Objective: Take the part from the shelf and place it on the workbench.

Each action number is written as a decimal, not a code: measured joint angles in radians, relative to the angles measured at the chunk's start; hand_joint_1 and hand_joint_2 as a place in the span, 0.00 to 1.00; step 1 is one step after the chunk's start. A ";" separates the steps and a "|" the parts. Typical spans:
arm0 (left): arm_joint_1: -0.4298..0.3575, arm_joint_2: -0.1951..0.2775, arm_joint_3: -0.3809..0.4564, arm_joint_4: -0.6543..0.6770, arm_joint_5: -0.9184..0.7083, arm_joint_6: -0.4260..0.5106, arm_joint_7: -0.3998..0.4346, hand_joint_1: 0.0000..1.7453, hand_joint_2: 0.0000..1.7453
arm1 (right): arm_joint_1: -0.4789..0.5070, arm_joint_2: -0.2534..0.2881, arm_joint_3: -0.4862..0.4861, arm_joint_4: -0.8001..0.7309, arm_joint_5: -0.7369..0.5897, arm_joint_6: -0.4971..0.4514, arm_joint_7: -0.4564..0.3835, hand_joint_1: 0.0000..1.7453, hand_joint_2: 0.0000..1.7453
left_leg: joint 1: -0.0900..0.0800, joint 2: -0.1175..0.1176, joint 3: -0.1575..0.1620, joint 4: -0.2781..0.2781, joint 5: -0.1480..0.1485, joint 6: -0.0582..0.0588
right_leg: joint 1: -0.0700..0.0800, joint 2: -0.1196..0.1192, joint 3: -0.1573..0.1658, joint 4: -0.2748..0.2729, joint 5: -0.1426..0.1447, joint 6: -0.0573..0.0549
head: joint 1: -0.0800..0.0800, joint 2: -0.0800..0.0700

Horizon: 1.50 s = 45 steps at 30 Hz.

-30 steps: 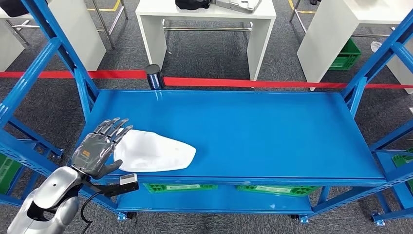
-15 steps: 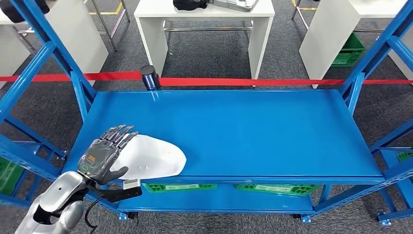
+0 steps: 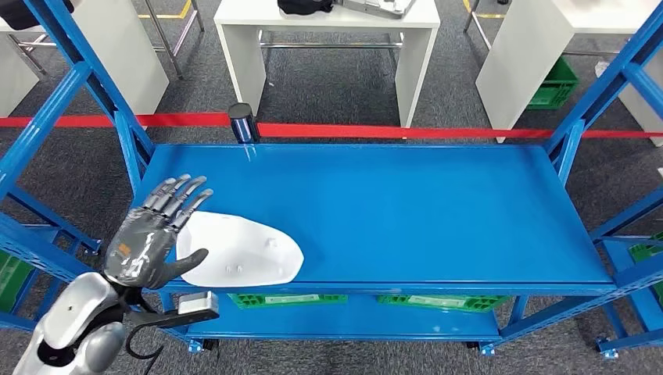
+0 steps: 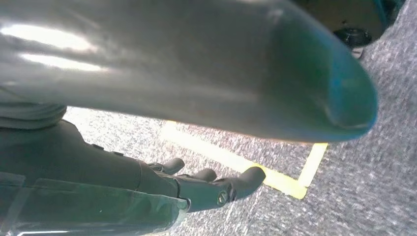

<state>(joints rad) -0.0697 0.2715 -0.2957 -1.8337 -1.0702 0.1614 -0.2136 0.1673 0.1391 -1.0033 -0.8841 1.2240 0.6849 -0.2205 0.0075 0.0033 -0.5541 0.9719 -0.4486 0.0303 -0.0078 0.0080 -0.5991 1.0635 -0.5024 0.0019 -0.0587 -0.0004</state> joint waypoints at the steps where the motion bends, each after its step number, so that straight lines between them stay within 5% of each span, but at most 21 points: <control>1: -0.001 -0.001 0.000 -0.024 0.007 0.001 -0.003 0.00 1.00 | 0.000 0.007 -0.008 -0.013 0.004 0.005 0.000 0.00 0.00 | -0.001 0.001 0.001 -0.002 0.001 0.002 | -0.002 0.000 -0.028 0.061 -0.027 -0.002 | 0.001 0.000; 4: 0.000 -0.002 -0.001 -0.066 0.011 0.001 -0.006 0.00 1.00 | 0.001 0.021 -0.027 -0.040 0.008 0.009 0.002 0.00 0.00 | -0.002 0.001 0.000 -0.001 0.001 0.003 | -0.008 -0.001 -0.102 0.214 -0.078 0.007 | 0.001 0.000; 5: 0.000 -0.002 -0.001 -0.075 0.011 0.002 -0.008 0.00 1.00 | 0.001 0.025 -0.030 -0.046 0.009 0.009 0.003 0.00 0.00 | -0.002 0.000 0.000 0.000 0.000 0.002 | -0.011 -0.001 -0.095 0.199 -0.066 0.016 | 0.001 0.000; 8: 0.000 -0.004 -0.001 -0.101 0.013 0.017 -0.023 0.00 1.00 | -0.002 0.031 -0.040 -0.059 0.018 0.008 -0.002 0.00 0.00 | -0.003 -0.003 -0.002 0.014 -0.008 -0.011 | -0.018 -0.005 0.001 0.004 0.007 0.037 | 0.001 0.000; 10: 0.000 -0.007 -0.001 -0.128 0.015 0.029 -0.037 0.00 1.00 | -0.006 0.035 -0.048 -0.063 0.028 0.006 -0.009 0.00 0.00 | -0.006 -0.003 -0.006 0.024 -0.014 -0.022 | -0.015 -0.006 0.031 -0.056 0.025 0.025 | 0.000 0.000; 14: 0.001 -0.016 -0.002 -0.195 0.015 0.040 -0.058 0.00 1.00 | -0.010 0.046 -0.063 -0.068 0.046 0.004 -0.020 0.00 0.00 | -0.001 -0.004 -0.019 0.046 -0.031 -0.039 | -0.016 -0.004 0.031 -0.056 0.030 -0.001 | -0.001 0.000; 18: 0.008 -0.019 -0.008 -0.231 0.039 0.011 -0.066 0.00 1.00 | -0.021 0.056 -0.082 -0.068 0.084 -0.007 -0.034 0.00 0.00 | 0.004 -0.004 -0.121 0.267 -0.140 -0.055 | -0.016 -0.003 0.032 -0.057 0.031 -0.012 | -0.004 0.000; 19: 0.013 -0.019 -0.012 -0.232 0.051 -0.007 -0.064 0.00 1.00 | -0.024 0.058 -0.087 -0.067 0.094 -0.009 -0.038 0.00 0.00 | 0.004 -0.004 -0.139 0.303 -0.147 -0.055 | -0.015 -0.003 0.032 -0.057 0.031 -0.013 | -0.004 0.000; 21: 0.026 -0.018 -0.019 -0.229 0.078 -0.037 -0.059 0.00 1.00 | -0.032 0.059 -0.098 -0.063 0.113 -0.011 -0.047 0.00 0.00 | 0.003 -0.004 -0.121 0.262 -0.108 -0.049 | -0.012 -0.001 0.033 -0.057 0.031 -0.013 | -0.004 0.000; 24: 0.040 -0.015 -0.026 -0.219 0.102 -0.047 -0.057 0.00 1.00 | -0.042 0.059 -0.109 -0.055 0.127 -0.015 -0.056 0.00 0.00 | -0.003 -0.004 -0.025 0.072 -0.032 -0.028 | -0.006 0.002 0.034 -0.057 0.031 -0.011 | -0.003 0.000; 29: 0.072 -0.009 -0.029 -0.198 0.113 -0.058 -0.038 0.00 1.00 | -0.051 0.060 -0.127 -0.043 0.139 -0.018 -0.062 0.00 0.00 | -0.007 0.000 0.003 0.011 -0.017 -0.009 | -0.004 0.000 0.026 -0.053 0.028 0.006 | -0.002 0.000; 31: 0.092 -0.006 -0.027 -0.183 0.116 -0.059 -0.021 0.00 1.00 | -0.053 0.060 -0.138 -0.042 0.144 -0.013 -0.063 0.00 0.00 | -0.002 0.003 0.015 -0.006 -0.006 0.000 | -0.004 -0.001 -0.010 0.025 -0.012 0.003 | 0.001 0.000; 33: 0.121 -0.004 -0.022 -0.167 0.117 -0.062 0.003 0.00 1.00 | -0.053 0.063 -0.153 -0.045 0.154 0.003 -0.064 0.00 0.00 | -0.004 0.004 0.014 -0.008 -0.005 0.003 | -0.005 -0.002 -0.075 0.161 -0.067 0.001 | 0.002 0.000; 35: 0.155 -0.002 -0.014 -0.155 0.112 -0.065 0.028 0.00 1.00 | -0.051 0.069 -0.169 -0.054 0.168 0.023 -0.064 0.00 0.00 | -0.004 0.003 0.013 -0.007 -0.006 0.002 | -0.008 -0.002 -0.104 0.219 -0.079 0.011 | 0.002 0.000; 37: 0.186 0.001 -0.004 -0.146 0.105 -0.066 0.045 0.00 1.00 | -0.051 0.078 -0.185 -0.068 0.180 0.035 -0.066 0.00 0.00 | -0.004 0.001 0.014 -0.003 -0.009 -0.003 | -0.013 -0.003 -0.056 0.120 -0.034 0.031 | 0.003 0.000; 39: 0.205 0.002 0.006 -0.142 0.100 -0.067 0.052 0.00 1.00 | -0.053 0.086 -0.195 -0.079 0.185 0.040 -0.067 0.00 0.00 | -0.006 -0.001 0.012 0.007 -0.017 -0.013 | -0.016 -0.005 0.009 -0.015 0.013 0.035 | 0.003 0.000; 41: 0.217 0.004 0.012 -0.140 0.089 -0.073 0.065 0.00 1.00 | -0.056 0.094 -0.205 -0.088 0.196 0.046 -0.072 0.00 0.00 | -0.009 -0.003 0.008 0.015 -0.023 -0.023 | -0.013 -0.006 0.030 -0.061 0.025 0.020 | 0.002 0.000; 45: 0.244 0.008 0.033 -0.136 0.044 -0.099 0.109 0.00 1.00 | -0.060 0.110 -0.229 -0.112 0.234 0.059 -0.094 0.00 0.00 | -0.001 -0.004 -0.007 0.050 -0.051 -0.042 | -0.015 -0.004 0.038 -0.064 0.030 -0.007 | 0.000 0.000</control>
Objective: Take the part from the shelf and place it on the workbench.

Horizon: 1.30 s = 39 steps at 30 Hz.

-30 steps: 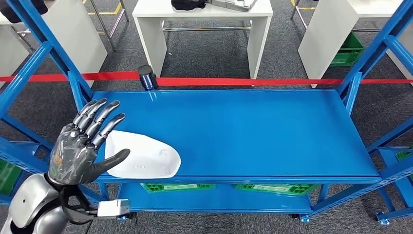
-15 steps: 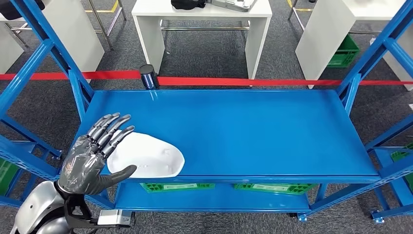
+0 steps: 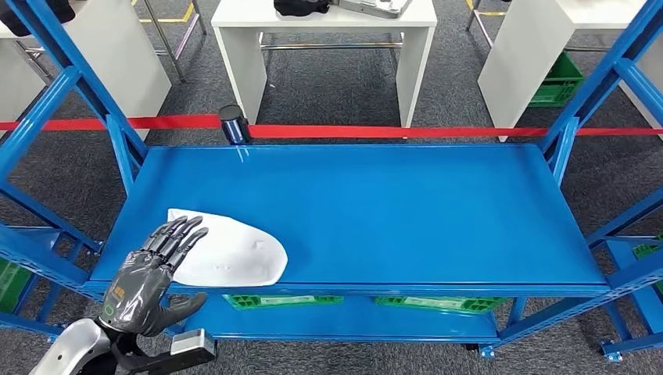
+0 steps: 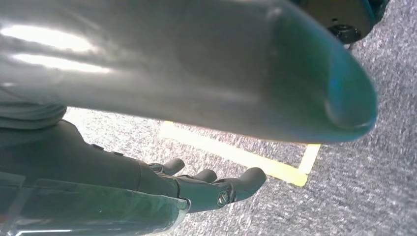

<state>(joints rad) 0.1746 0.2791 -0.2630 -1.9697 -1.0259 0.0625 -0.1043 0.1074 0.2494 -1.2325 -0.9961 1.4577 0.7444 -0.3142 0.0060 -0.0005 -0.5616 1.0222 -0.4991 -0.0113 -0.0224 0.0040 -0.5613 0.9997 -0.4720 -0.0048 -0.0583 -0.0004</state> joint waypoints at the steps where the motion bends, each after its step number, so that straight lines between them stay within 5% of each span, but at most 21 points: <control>1: 0.005 0.002 0.004 0.005 -0.011 -0.007 0.010 0.00 1.00 | -0.001 0.003 -0.005 -0.004 0.009 0.001 -0.006 0.00 0.00 | 0.002 0.000 -0.021 0.047 -0.028 -0.006 | -0.002 0.000 0.001 -0.001 0.001 -0.004 | -0.001 0.000; 3: 0.012 0.004 0.007 0.024 -0.036 -0.019 0.031 0.00 1.00 | -0.003 0.007 -0.016 -0.006 0.028 -0.001 -0.018 0.00 0.00 | 0.005 0.000 -0.084 0.181 -0.091 -0.013 | 0.000 0.000 0.002 0.000 0.000 -0.008 | -0.001 0.000; 5: 0.017 0.005 0.008 0.051 -0.062 -0.026 0.051 0.00 1.00 | -0.008 0.007 -0.026 -0.005 0.044 -0.010 -0.029 0.00 0.00 | 0.006 0.000 -0.124 0.259 -0.106 -0.015 | 0.002 0.000 0.002 0.000 -0.001 -0.009 | -0.001 0.000; 6: 0.017 0.005 0.008 0.065 -0.078 -0.028 0.060 0.00 1.00 | -0.011 0.007 -0.031 -0.003 0.052 -0.016 -0.034 0.00 0.00 | 0.006 0.000 -0.118 0.241 -0.085 -0.013 | 0.003 0.001 0.003 0.000 -0.001 -0.009 | -0.001 0.000; 8: 0.010 0.006 0.008 0.091 -0.115 -0.030 0.079 0.00 1.00 | -0.018 0.006 -0.040 0.005 0.064 -0.027 -0.040 0.00 0.00 | 0.005 0.000 -0.056 0.108 -0.016 -0.003 | 0.004 0.003 0.006 0.000 -0.001 -0.008 | -0.001 0.000; 10: -0.003 0.008 0.008 0.115 -0.148 -0.039 0.094 0.00 1.00 | -0.026 0.005 -0.048 0.016 0.075 -0.034 -0.046 0.00 0.00 | 0.001 0.000 -0.002 -0.004 0.022 0.007 | 0.009 0.005 0.005 0.000 -0.001 -0.006 | -0.001 0.000; 15: -0.033 0.008 0.008 0.153 -0.178 -0.060 0.100 0.00 1.00 | -0.035 0.002 -0.066 0.029 0.090 -0.033 -0.053 0.00 0.00 | 0.000 0.002 0.016 -0.043 0.035 0.030 | 0.011 0.003 -0.008 0.018 -0.012 0.012 | 0.001 0.000; 18: -0.044 0.006 0.007 0.167 -0.180 -0.063 0.099 0.00 1.00 | -0.036 0.000 -0.073 0.033 0.092 -0.032 -0.054 0.00 0.00 | 0.002 0.004 0.018 -0.053 0.044 0.041 | 0.009 0.002 -0.087 0.184 -0.089 0.005 | 0.004 0.000; 20: -0.046 0.004 0.007 0.177 -0.180 -0.064 0.099 0.00 1.00 | -0.037 -0.002 -0.077 0.037 0.093 -0.032 -0.054 0.00 0.00 | 0.001 0.004 0.016 -0.052 0.044 0.041 | 0.007 0.002 -0.133 0.278 -0.116 0.011 | 0.004 0.000; 22: -0.048 0.001 0.007 0.184 -0.182 -0.066 0.098 0.00 1.00 | -0.037 -0.003 -0.079 0.038 0.097 -0.032 -0.056 0.00 0.00 | 0.001 0.003 0.017 -0.049 0.043 0.039 | 0.003 0.002 -0.107 0.222 -0.083 0.029 | 0.004 0.000; 24: -0.053 -0.002 0.006 0.188 -0.186 -0.068 0.094 0.00 1.00 | -0.040 -0.004 -0.080 0.039 0.101 -0.031 -0.057 0.00 0.00 | -0.001 0.001 0.015 -0.040 0.038 0.031 | 0.000 0.000 -0.039 0.081 -0.029 0.040 | 0.005 0.000; 26: -0.060 -0.004 0.005 0.191 -0.191 -0.070 0.089 0.00 1.00 | -0.043 -0.004 -0.084 0.039 0.106 -0.031 -0.059 0.00 0.00 | -0.005 0.000 0.011 -0.032 0.032 0.021 | 0.002 -0.001 -0.006 0.008 -0.005 0.029 | 0.004 0.000; 30: -0.073 -0.007 -0.001 0.197 -0.199 -0.076 0.080 0.00 1.00 | -0.045 -0.002 -0.091 0.039 0.112 -0.025 -0.063 0.00 0.00 | 0.000 0.000 0.001 -0.013 0.016 0.004 | 0.002 0.000 -0.001 0.000 0.001 0.003 | 0.002 0.000; 35: -0.084 -0.008 -0.007 0.209 -0.199 -0.081 0.078 0.00 1.00 | -0.045 0.002 -0.095 0.037 0.112 -0.015 -0.063 0.00 0.00 | 0.007 0.000 -0.122 0.256 -0.109 -0.016 | 0.000 0.000 0.002 -0.001 0.002 -0.005 | -0.002 0.000; 37: -0.085 -0.008 -0.008 0.214 -0.199 -0.081 0.078 0.00 1.00 | -0.045 0.003 -0.096 0.037 0.112 -0.015 -0.063 0.00 0.00 | 0.007 0.000 -0.109 0.224 -0.072 -0.014 | 0.000 0.001 0.004 -0.001 0.002 -0.005 | -0.002 0.000; 39: -0.089 -0.008 -0.008 0.216 -0.199 -0.082 0.078 0.00 1.00 | -0.046 0.004 -0.097 0.037 0.112 -0.015 -0.063 0.00 0.00 | 0.006 -0.001 -0.041 0.083 -0.003 -0.006 | 0.002 0.004 0.006 -0.001 0.001 -0.004 | -0.002 0.000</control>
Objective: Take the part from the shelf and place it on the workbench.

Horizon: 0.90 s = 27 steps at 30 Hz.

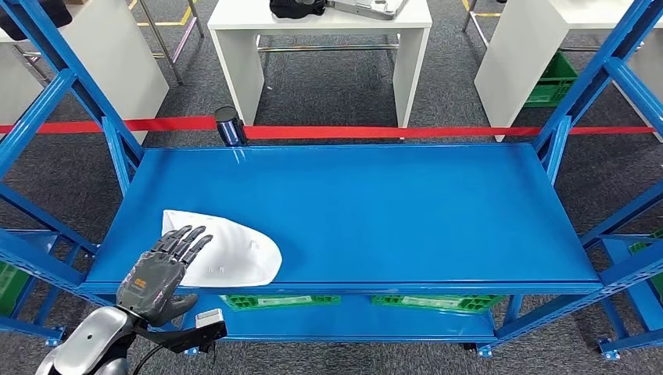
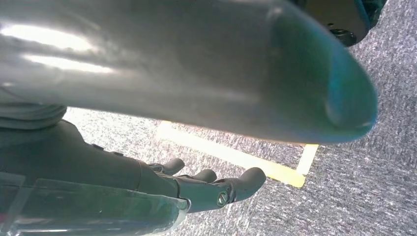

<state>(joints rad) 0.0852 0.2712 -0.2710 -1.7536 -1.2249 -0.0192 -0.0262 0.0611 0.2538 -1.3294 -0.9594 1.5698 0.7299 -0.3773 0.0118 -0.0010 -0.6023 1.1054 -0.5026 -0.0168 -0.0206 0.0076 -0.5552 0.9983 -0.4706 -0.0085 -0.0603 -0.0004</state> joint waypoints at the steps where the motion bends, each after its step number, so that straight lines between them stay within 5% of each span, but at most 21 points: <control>1: -0.004 0.000 0.000 0.001 0.000 0.000 0.000 0.00 1.00 | -0.001 0.001 0.000 0.000 0.000 0.000 0.000 0.00 0.00 | -0.002 0.000 0.028 -0.059 0.020 0.004 | 0.003 0.001 -0.001 0.001 0.000 0.001 | 0.000 0.000; 7: -0.014 -0.002 -0.003 0.012 0.005 -0.009 0.000 0.00 1.00 | -0.003 -0.001 0.000 0.002 0.000 -0.005 0.004 0.00 0.00 | -0.005 0.002 0.054 -0.125 0.039 0.037 | 0.004 -0.001 -0.025 0.029 -0.015 0.022 | 0.003 0.000; 10: -0.013 -0.005 -0.004 0.016 0.011 -0.023 0.005 0.00 1.00 | -0.005 -0.008 0.000 0.017 0.000 -0.015 0.010 0.00 0.00 | -0.006 0.004 0.054 -0.130 0.045 0.047 | 0.004 -0.002 -0.113 0.215 -0.097 0.011 | 0.006 0.000; 12: -0.008 -0.007 -0.005 0.020 0.016 -0.033 0.007 0.00 1.00 | -0.005 -0.013 -0.002 0.028 0.000 -0.020 0.010 0.00 0.00 | -0.009 0.004 0.051 -0.129 0.046 0.048 | 0.004 -0.002 -0.149 0.294 -0.118 0.015 | 0.006 0.000; 13: -0.006 -0.008 -0.006 0.021 0.018 -0.037 0.008 0.00 1.00 | -0.005 -0.015 -0.003 0.033 0.000 -0.020 0.010 0.00 0.00 | -0.009 0.003 0.051 -0.128 0.046 0.048 | 0.004 -0.002 -0.138 0.274 -0.105 0.021 | 0.006 0.000; 15: -0.002 -0.010 -0.008 0.022 0.020 -0.041 0.009 0.00 1.00 | -0.005 -0.019 -0.005 0.040 0.000 -0.019 0.010 0.00 0.00 | -0.010 0.001 0.051 -0.124 0.044 0.045 | 0.004 -0.003 -0.068 0.138 -0.053 0.033 | 0.006 0.000; 18: 0.002 -0.011 -0.011 0.022 0.020 -0.044 0.010 0.00 1.00 | -0.007 -0.021 -0.008 0.041 0.000 -0.008 0.010 0.00 0.00 | -0.016 -0.001 0.046 -0.114 0.039 0.033 | 0.008 -0.003 0.000 0.001 -0.011 0.024 | 0.005 0.000; 22: 0.001 -0.013 -0.015 0.029 0.021 -0.050 0.008 0.00 1.00 | -0.005 -0.018 -0.013 0.038 0.000 0.012 0.010 0.00 0.00 | -0.011 -0.001 0.032 -0.089 0.019 0.014 | 0.004 -0.002 0.002 -0.004 -0.004 0.004 | 0.003 0.000; 25: -0.003 -0.012 -0.018 0.041 0.021 -0.055 0.005 0.00 1.00 | -0.005 -0.013 -0.013 0.033 0.000 0.019 0.011 0.00 0.00 | -0.003 0.000 -0.047 0.081 -0.068 -0.003 | 0.001 -0.002 0.002 -0.005 -0.002 -0.005 | 0.001 0.000; 27: -0.003 -0.013 -0.019 0.049 0.021 -0.055 0.005 0.00 1.00 | -0.004 -0.011 -0.014 0.032 0.000 0.020 0.011 0.00 0.00 | 0.000 0.000 -0.094 0.176 -0.093 -0.008 | 0.003 -0.002 0.002 -0.005 -0.002 -0.005 | 0.001 0.000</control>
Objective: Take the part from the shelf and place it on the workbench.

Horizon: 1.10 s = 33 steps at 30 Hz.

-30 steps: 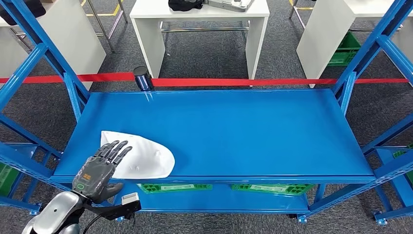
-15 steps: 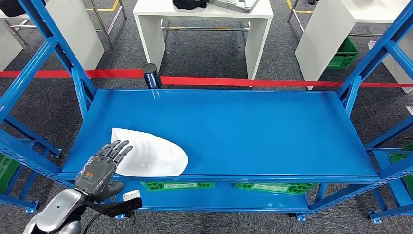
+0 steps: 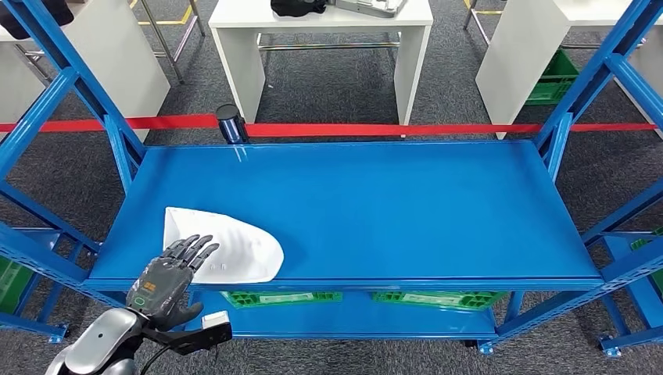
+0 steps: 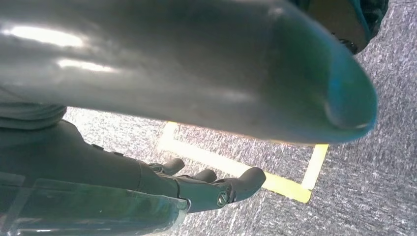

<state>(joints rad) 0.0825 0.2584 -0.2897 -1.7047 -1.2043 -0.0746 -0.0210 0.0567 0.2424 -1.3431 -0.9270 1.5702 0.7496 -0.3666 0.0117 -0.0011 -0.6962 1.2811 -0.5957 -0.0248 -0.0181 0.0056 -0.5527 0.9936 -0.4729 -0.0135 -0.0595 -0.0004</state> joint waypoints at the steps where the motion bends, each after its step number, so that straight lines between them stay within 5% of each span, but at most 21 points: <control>1: 0.000 0.000 0.000 0.003 0.000 0.000 0.000 0.00 1.00 | 0.000 0.000 0.000 0.000 0.000 0.000 0.000 0.00 0.00 | 0.001 0.000 0.002 -0.006 0.015 0.000 | 0.000 0.000 0.001 0.000 0.000 0.000 | 0.000 0.000; 4: -0.006 0.000 -0.002 0.008 0.001 -0.002 -0.003 0.00 1.00 | -0.001 0.003 0.000 -0.002 0.000 0.000 0.000 0.00 0.00 | -0.002 0.000 0.096 -0.196 0.109 0.013 | 0.003 0.003 0.004 0.000 0.000 0.001 | 0.000 0.000; 6: -0.017 0.001 -0.004 0.015 0.006 -0.005 -0.006 0.00 1.00 | -0.002 0.006 0.000 -0.006 0.000 0.000 0.001 0.00 0.00 | -0.007 -0.001 0.135 -0.278 0.129 0.022 | 0.006 0.004 0.000 0.001 0.000 0.006 | 0.001 0.000; 10: -0.031 0.003 -0.008 0.041 0.020 -0.010 -0.004 0.00 1.00 | -0.004 0.007 0.001 -0.010 0.000 -0.011 0.005 0.00 0.00 | -0.009 0.002 0.143 -0.301 0.136 0.044 | 0.006 0.003 -0.013 0.017 -0.009 0.022 | 0.002 0.000; 14: -0.036 0.002 -0.010 0.066 0.023 -0.016 0.002 0.00 1.00 | -0.007 -0.005 0.002 0.006 0.000 -0.039 0.004 0.00 0.00 | -0.006 0.005 0.147 -0.312 0.146 0.058 | 0.004 0.001 -0.120 0.244 -0.106 0.016 | 0.007 0.000; 16: -0.034 0.002 -0.011 0.078 0.022 -0.017 0.005 0.00 1.00 | -0.006 -0.012 0.002 0.017 0.000 -0.049 0.003 0.00 0.00 | -0.007 0.004 0.147 -0.311 0.146 0.057 | 0.001 0.001 -0.142 0.291 -0.113 0.027 | 0.007 0.000; 19: -0.033 0.000 -0.011 0.088 0.014 -0.017 0.012 0.00 1.00 | -0.008 -0.023 0.002 0.034 0.000 -0.062 0.000 0.00 0.00 | -0.009 0.001 0.146 -0.301 0.141 0.050 | -0.002 -0.001 -0.052 0.103 -0.035 0.048 | 0.007 0.000; 21: -0.033 -0.002 -0.012 0.092 0.006 -0.017 0.016 0.00 1.00 | -0.010 -0.028 0.002 0.043 0.000 -0.066 -0.001 0.00 0.00 | -0.013 -0.001 0.142 -0.291 0.135 0.041 | -0.001 -0.002 -0.011 0.014 -0.005 0.039 | 0.006 0.000; 24: -0.034 -0.002 -0.013 0.095 -0.006 -0.016 0.019 0.00 1.00 | -0.011 -0.029 0.002 0.048 0.000 -0.068 0.000 0.00 0.00 | -0.011 -0.001 0.139 -0.287 0.132 0.027 | 0.001 -0.002 -0.007 0.005 0.000 0.018 | 0.007 0.000; 26: -0.034 -0.002 -0.013 0.095 -0.010 -0.016 0.020 0.00 1.00 | -0.011 -0.029 0.002 0.049 0.000 -0.067 0.000 0.00 0.00 | -0.008 0.000 0.122 -0.249 0.102 0.016 | -0.003 -0.002 -0.003 0.002 0.004 0.006 | 0.004 0.000; 30: -0.033 -0.002 -0.016 0.101 -0.011 -0.016 0.021 0.00 1.00 | -0.011 -0.030 0.001 0.051 0.000 -0.067 0.000 0.00 0.00 | -0.001 0.000 0.016 -0.014 -0.007 0.000 | -0.003 -0.002 -0.004 0.002 0.005 0.000 | 0.000 0.000; 31: -0.033 -0.002 -0.016 0.104 -0.013 -0.016 0.021 0.00 1.00 | -0.011 -0.030 0.001 0.052 0.000 -0.066 0.000 0.00 0.00 | 0.000 0.000 0.009 0.002 -0.003 0.000 | -0.003 -0.002 -0.004 0.002 0.005 0.000 | 0.000 0.000; 33: -0.034 -0.002 -0.017 0.106 -0.018 -0.016 0.021 0.00 1.00 | -0.012 -0.030 0.001 0.053 0.000 -0.066 -0.001 0.00 0.00 | 0.000 0.000 0.051 -0.085 0.055 0.004 | -0.002 -0.001 -0.001 0.002 0.005 0.001 | 0.000 0.000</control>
<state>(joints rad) 0.0483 0.2567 -0.3067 -1.5987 -1.2219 -0.0903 0.0002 0.0451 0.2125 -1.3416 -0.8737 1.5702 0.6836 -0.3672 0.0120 -0.0013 -0.6456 1.1960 -0.5403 -0.0212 -0.0204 0.0050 -0.5542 0.9958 -0.4680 -0.0127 -0.0592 -0.0004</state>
